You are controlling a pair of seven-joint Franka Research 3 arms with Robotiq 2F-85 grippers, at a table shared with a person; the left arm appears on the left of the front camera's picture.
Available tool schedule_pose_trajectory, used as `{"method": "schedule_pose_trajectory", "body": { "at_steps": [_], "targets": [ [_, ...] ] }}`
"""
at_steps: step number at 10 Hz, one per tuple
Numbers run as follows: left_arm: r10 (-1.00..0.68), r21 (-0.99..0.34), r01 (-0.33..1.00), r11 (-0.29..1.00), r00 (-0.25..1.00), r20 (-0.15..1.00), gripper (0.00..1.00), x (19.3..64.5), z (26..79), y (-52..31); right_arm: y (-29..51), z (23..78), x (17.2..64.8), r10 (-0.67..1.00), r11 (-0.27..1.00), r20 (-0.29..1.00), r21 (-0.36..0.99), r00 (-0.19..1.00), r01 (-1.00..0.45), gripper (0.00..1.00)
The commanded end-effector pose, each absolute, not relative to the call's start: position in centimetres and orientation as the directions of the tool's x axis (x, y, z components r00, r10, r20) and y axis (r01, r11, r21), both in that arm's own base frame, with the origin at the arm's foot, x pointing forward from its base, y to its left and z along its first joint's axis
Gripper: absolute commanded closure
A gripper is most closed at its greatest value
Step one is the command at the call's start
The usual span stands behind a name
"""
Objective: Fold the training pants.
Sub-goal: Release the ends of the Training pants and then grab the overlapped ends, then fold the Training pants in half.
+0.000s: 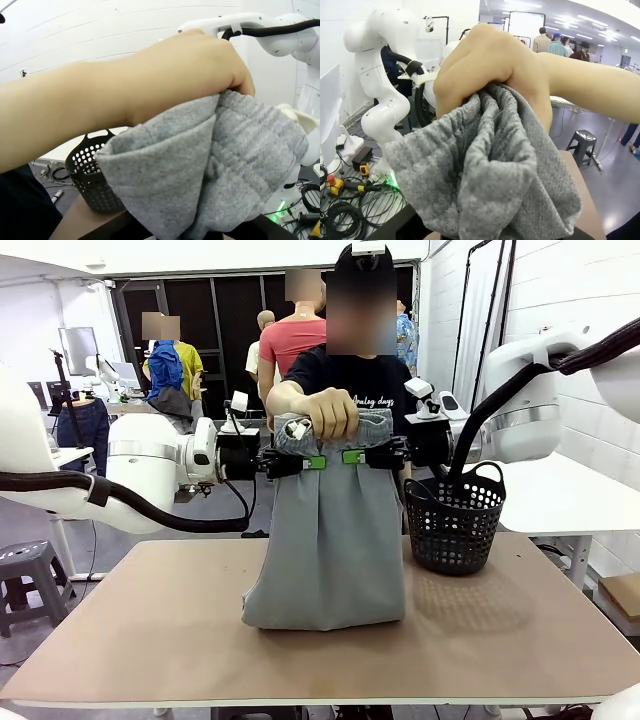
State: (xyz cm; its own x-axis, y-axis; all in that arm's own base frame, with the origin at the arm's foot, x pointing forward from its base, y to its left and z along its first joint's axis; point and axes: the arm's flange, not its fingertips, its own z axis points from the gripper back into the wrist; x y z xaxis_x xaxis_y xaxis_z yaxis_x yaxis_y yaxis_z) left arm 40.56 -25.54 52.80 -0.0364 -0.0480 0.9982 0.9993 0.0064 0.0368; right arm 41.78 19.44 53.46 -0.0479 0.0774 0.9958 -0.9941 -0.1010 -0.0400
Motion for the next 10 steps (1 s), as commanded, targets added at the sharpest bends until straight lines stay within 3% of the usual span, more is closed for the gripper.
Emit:
{"method": "schedule_pose_trajectory", "body": {
  "at_steps": [1,3,4,5,10],
  "targets": [
    [0.001,0.036,0.999,0.029,-0.036,0.999,1.00,40.9,53.1,-25.6,19.7,54.1,42.3,0.103,-0.118,0.994,-0.010,-0.022,-0.993,1.00],
    [0.022,0.065,0.997,0.040,-0.066,0.998,1.00,41.4,53.1,-25.1,20.5,54.2,42.8,0.126,-0.119,0.991,-0.037,-0.052,-0.992,1.00],
    [0.060,0.010,1.000,0.024,-0.012,0.998,1.00,41.3,53.0,-24.4,19.6,53.7,41.9,0.091,-0.109,0.995,-0.035,-0.045,-0.993,1.00],
    [-0.034,0.033,0.999,0.018,-0.033,0.999,1.00,40.9,52.6,-25.3,19.6,53.7,41.9,0.091,-0.109,0.995,-0.035,-0.045,-0.993,1.00],
    [-0.034,0.033,0.999,0.018,-0.033,0.999,1.00,40.9,52.6,-25.3,19.6,53.7,41.9,0.091,-0.109,0.995,-0.035,-0.045,-0.993,1.00]
  ]
}}
